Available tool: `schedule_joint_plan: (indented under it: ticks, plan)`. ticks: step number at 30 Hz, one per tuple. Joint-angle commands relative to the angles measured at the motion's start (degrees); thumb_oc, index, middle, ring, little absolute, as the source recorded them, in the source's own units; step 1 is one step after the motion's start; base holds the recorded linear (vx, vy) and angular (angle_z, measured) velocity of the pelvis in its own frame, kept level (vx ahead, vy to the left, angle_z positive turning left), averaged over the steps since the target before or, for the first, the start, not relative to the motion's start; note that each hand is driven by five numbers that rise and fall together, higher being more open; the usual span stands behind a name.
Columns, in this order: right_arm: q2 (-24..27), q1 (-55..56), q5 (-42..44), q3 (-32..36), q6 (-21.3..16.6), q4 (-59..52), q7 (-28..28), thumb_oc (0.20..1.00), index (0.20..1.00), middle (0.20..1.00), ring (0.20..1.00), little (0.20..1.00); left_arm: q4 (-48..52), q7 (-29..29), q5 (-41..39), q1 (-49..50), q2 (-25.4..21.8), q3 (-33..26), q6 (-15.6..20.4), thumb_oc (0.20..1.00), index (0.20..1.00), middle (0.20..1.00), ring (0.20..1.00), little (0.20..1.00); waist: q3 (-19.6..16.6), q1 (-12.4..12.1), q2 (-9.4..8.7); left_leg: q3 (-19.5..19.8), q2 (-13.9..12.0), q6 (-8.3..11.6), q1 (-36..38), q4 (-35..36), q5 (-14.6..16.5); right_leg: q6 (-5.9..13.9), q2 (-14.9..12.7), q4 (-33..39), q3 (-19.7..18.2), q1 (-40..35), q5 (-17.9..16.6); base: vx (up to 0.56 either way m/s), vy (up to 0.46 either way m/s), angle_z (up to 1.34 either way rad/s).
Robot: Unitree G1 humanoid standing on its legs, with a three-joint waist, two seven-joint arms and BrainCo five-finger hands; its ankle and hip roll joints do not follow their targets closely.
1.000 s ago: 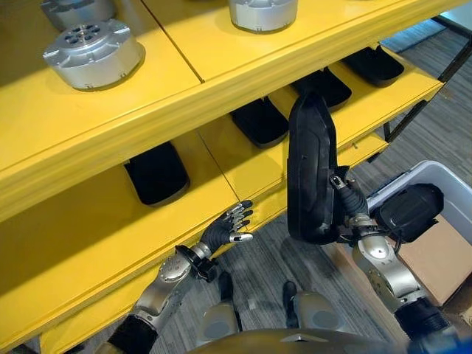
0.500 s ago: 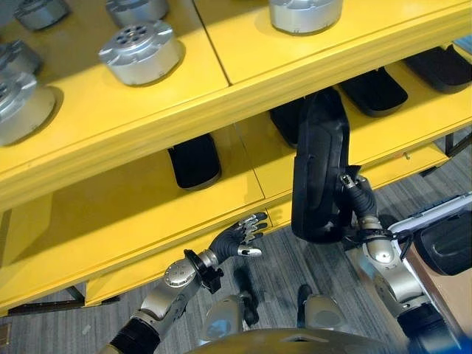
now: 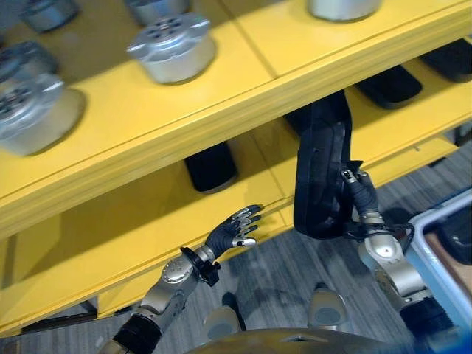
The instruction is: Move parts from the plastic box to the shelf.
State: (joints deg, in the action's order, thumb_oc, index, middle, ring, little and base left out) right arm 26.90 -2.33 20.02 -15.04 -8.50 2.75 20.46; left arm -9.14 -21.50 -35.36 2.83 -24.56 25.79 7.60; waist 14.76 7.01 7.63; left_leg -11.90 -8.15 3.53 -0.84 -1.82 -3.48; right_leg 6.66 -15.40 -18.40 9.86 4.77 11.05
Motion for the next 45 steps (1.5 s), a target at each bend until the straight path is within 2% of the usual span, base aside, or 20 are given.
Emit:
schedule_joint_plan:
  ticks: [1, 7, 8, 10, 14, 16, 19, 20, 21, 22, 25, 28, 31, 34, 37, 39, 40, 42, 44, 45]
  plan:
    - [0.34, -3.42, -1.32, 0.98, -4.39, -3.74, 0.27, 0.200, 0.200, 0.200, 0.200, 0.200, 4.75, 2.24, -1.10, 1.74, 0.28, -2.08, 2.05, 1.000, 1.000, 1.000, 1.000, 1.000, -1.92, -0.45, 0.20, -0.26, -5.14, 1.95, 2.22, -0.71, -1.61, -5.56, 8.38, 0.34, 1.61, -1.51, 1.87, -0.06, 0.315, 0.32]
    - [-0.76, -2.98, 0.21, 2.45, -2.82, -3.76, 0.64, 0.200, 0.200, 0.200, 0.200, 0.200, 5.59, 4.58, 0.50, 4.45, -0.60, -6.03, 1.96, 1.000, 1.000, 1.000, 1.000, 1.000, -2.51, -3.13, -0.80, 0.31, -1.25, 0.71, 3.99, 2.61, 3.06, -2.31, 5.49, 5.96, 4.02, -4.35, -2.20, -0.08, 0.309, 0.17]
    - [-1.64, -2.74, 0.59, 3.07, -2.15, -4.49, 0.18, 0.200, 0.200, 0.200, 0.200, 0.200, 6.36, 4.94, 1.28, 6.44, -1.68, -8.03, 2.67, 1.000, 1.000, 1.000, 1.000, 1.000, -2.75, -4.18, -1.99, 0.20, -0.13, -0.31, 4.58, 3.10, 4.15, -0.47, 4.10, 8.45, 4.69, -4.90, -4.80, -0.12, 0.273, 0.16]
    - [-2.00, -2.45, 0.90, 3.34, -1.88, -5.56, -0.20, 0.200, 0.200, 0.200, 0.200, 0.200, 6.74, 3.97, 0.90, 7.42, -2.30, -9.88, 2.96, 1.000, 1.000, 1.000, 1.000, 1.000, -2.90, -5.01, -3.16, -0.48, 1.22, -1.68, 4.55, 2.27, 5.86, 1.06, 2.48, 10.62, 5.23, -5.23, -7.29, -0.15, 0.241, 0.09]
    - [-2.64, -2.85, -0.24, 4.13, -2.79, -5.67, -0.35, 0.200, 0.200, 0.200, 0.200, 0.200, 6.94, 0.96, 0.95, 7.81, -2.64, -11.00, 2.75, 1.000, 1.000, 1.000, 1.000, 1.000, -2.04, -6.55, -5.18, -1.68, 3.87, -3.66, 2.32, -2.69, 9.49, 2.45, -1.97, 13.69, 5.46, -5.36, -12.41, -0.18, 0.252, 0.07]
    - [-2.91, -3.51, -0.67, 4.62, -2.43, -5.14, 0.16, 0.200, 0.200, 0.200, 0.200, 0.200, 5.52, 0.98, -0.84, 6.76, -2.19, -11.20, 2.51, 1.000, 1.000, 1.000, 1.000, 1.000, -1.91, -7.04, -5.70, -2.09, 5.11, -4.89, 1.74, -3.08, 10.40, 2.43, -3.21, 13.54, 5.66, -5.46, -12.99, -0.14, 0.286, 0.08]
    - [-3.90, -2.89, -0.53, 5.40, -1.24, -5.69, 0.72, 0.200, 0.200, 0.200, 0.200, 0.200, 4.37, -0.42, -0.35, 6.19, -1.21, -11.93, 2.14, 1.000, 1.000, 1.000, 1.000, 1.000, -2.18, -6.66, -5.70, -1.42, 5.92, -5.88, 2.41, -1.17, 9.85, 1.83, -2.11, 12.10, 3.51, -4.77, -12.77, -0.05, 0.181, 0.08]
    - [-4.31, -2.11, -0.88, 6.01, -0.88, -6.51, 0.62, 0.200, 0.200, 0.200, 0.200, 0.200, 4.32, -0.90, 0.23, 6.04, -1.10, -12.04, 2.03, 1.000, 1.000, 1.000, 1.000, 1.000, -2.30, -6.08, -5.81, -0.54, 6.23, -6.21, 2.99, 0.22, 9.42, 1.82, -0.59, 10.49, 1.39, -3.96, -12.85, -0.01, 0.116, 0.11]
    - [-4.50, -1.48, -1.66, 6.47, -0.78, -7.08, 0.26, 0.200, 0.200, 0.200, 0.200, 0.200, 4.28, -1.33, 0.21, 6.06, -1.06, -12.13, 1.80, 1.000, 1.000, 1.000, 1.000, 1.000, -2.41, -5.62, -5.91, 0.02, 6.41, -6.44, 3.53, 1.65, 8.93, 1.93, 1.27, 8.91, -0.30, -3.12, -12.68, 0.00, 0.139, 0.09]
    - [-4.56, -0.80, -1.66, 6.92, -0.70, -7.68, -0.58, 0.200, 0.200, 0.200, 0.200, 0.200, 4.74, -0.96, 0.09, 6.38, -1.02, -12.48, 1.05, 1.000, 1.000, 1.000, 1.000, 1.000, -2.52, -5.27, -6.01, 0.53, 6.63, -6.65, 4.52, 4.32, 7.94, 2.04, 4.77, 7.00, -1.32, -2.47, -11.52, 0.01, 0.112, 0.07]
    - [-4.02, 0.03, -0.95, 7.23, -1.10, -8.92, -2.16, 0.200, 0.200, 0.200, 0.200, 0.200, 6.54, 0.62, 0.47, 7.29, -0.50, -13.26, -0.63, 1.000, 1.000, 1.000, 1.000, 1.000, -3.41, -5.21, -6.89, 1.76, 7.77, -6.61, 4.80, 6.82, 6.69, 0.92, 12.98, 3.91, -1.65, -1.49, -9.20, 0.00, 0.067, 0.12]
    - [-3.27, 0.35, -1.00, 6.97, -1.89, -9.79, -2.98, 0.200, 0.200, 0.200, 0.200, 0.200, 7.33, 2.31, 0.53, 7.08, -0.27, -13.19, -0.98, 1.000, 1.000, 1.000, 1.000, 1.000, -3.46, -4.30, -7.66, 1.74, 9.24, -6.33, 3.89, 6.82, 6.09, -0.44, 18.13, 3.00, -3.72, -0.67, -8.55, -0.03, 0.016, -0.18]
    - [-3.13, -1.53, -3.99, 5.56, -5.11, -7.11, -1.18, 0.200, 0.200, 0.200, 0.200, 0.200, 6.18, 1.31, -1.03, 5.68, -0.07, -12.45, -0.44, 1.000, 1.000, 1.000, 1.000, 1.000, -3.19, -4.67, -7.45, 3.68, 9.66, -6.25, 3.06, 6.82, 5.56, -1.94, 18.07, 7.48, -3.77, -2.28, -6.61, -0.03, -0.082, -0.08]
    - [-3.67, -1.83, -3.49, 4.94, -5.82, -6.56, -0.02, 0.200, 0.200, 0.200, 0.200, 0.200, 4.88, 1.07, -1.37, 5.45, 1.42, -11.86, 0.51, 1.000, 1.000, 1.000, 1.000, 1.000, -3.53, -4.38, -7.24, 4.25, 9.57, -6.01, 3.59, 6.82, 5.61, -2.46, 18.58, 10.92, -5.24, -4.18, -6.45, 0.04, -0.150, 0.06]
    - [-4.80, -0.86, -2.99, 5.28, -5.44, -7.17, 0.27, 0.200, 0.200, 0.200, 0.200, 0.200, 4.94, 5.02, 0.65, 5.38, 2.42, -11.57, -0.31, 1.000, 1.000, 1.000, 1.000, 1.000, -3.94, -3.85, -7.23, 3.90, 9.58, -6.01, 4.35, 6.82, 5.87, -2.23, 18.59, 11.44, -5.67, -4.94, -7.01, 0.11, -0.207, 0.13]
    - [-5.10, 0.10, -3.56, 5.40, -5.65, -8.49, 1.51, 0.200, 0.200, 0.200, 0.200, 0.200, 4.77, 6.39, 2.11, 5.02, 2.54, -11.36, 0.37, 1.000, 1.000, 1.000, 1.000, 1.000, -3.89, -3.05, -6.85, 1.46, 9.41, -5.99, 5.07, 6.82, 5.87, -2.30, 18.61, 10.65, -5.14, -4.56, -6.28, 0.03, -0.196, 0.19]
    - [-4.83, 0.63, -4.04, 5.61, -5.91, -9.55, 2.73, 0.200, 0.200, 0.200, 0.200, 0.200, 5.23, 6.36, 2.80, 4.43, 2.15, -11.10, -0.08, 1.000, 1.000, 1.000, 1.000, 1.000, -3.30, -2.35, -6.53, -1.66, 9.05, -5.93, 4.72, 4.65, 6.34, -2.74, 18.21, 9.73, -4.14, -4.02, -4.97, -0.05, -0.119, 0.16]
    - [-4.51, 0.77, -5.06, 5.76, -5.81, -10.27, 4.03, 0.200, 0.200, 0.200, 0.200, 0.200, 5.94, 6.96, 3.52, 3.72, 1.79, -10.71, -1.02, 1.000, 1.000, 1.000, 1.000, 1.000, -2.71, -1.87, -6.61, -4.10, 8.36, -5.83, 3.28, 1.00, 7.47, -3.22, 17.45, 9.00, -3.12, -3.63, -4.26, -0.10, -0.100, 0.14]
    - [-4.06, 0.46, -4.94, 5.60, -5.21, -10.24, 5.75, 0.200, 0.200, 0.200, 0.200, 0.200, 6.81, 8.44, 4.76, 2.45, 1.62, -9.83, -1.57, 1.000, 1.000, 1.000, 1.000, 1.000, -1.63, -1.51, -6.84, -5.71, 6.45, -4.57, 0.72, -4.98, 9.35, -3.53, 16.06, 7.37, -2.04, -3.80, -2.87, -0.08, -0.040, 0.39]
    - [-3.93, -0.46, -4.99, 5.26, -5.20, -9.35, 7.12, 0.200, 0.200, 0.200, 0.200, 0.200, 7.48, 9.13, 5.25, 1.93, 1.78, -9.23, -1.20, 1.000, 1.000, 1.000, 1.000, 1.000, -0.69, -1.28, -6.95, -6.64, 4.17, -3.98, -0.72, -7.61, 9.03, -4.42, 15.55, 6.17, -1.55, -3.52, -2.75, -0.06, 0.049, 0.52]
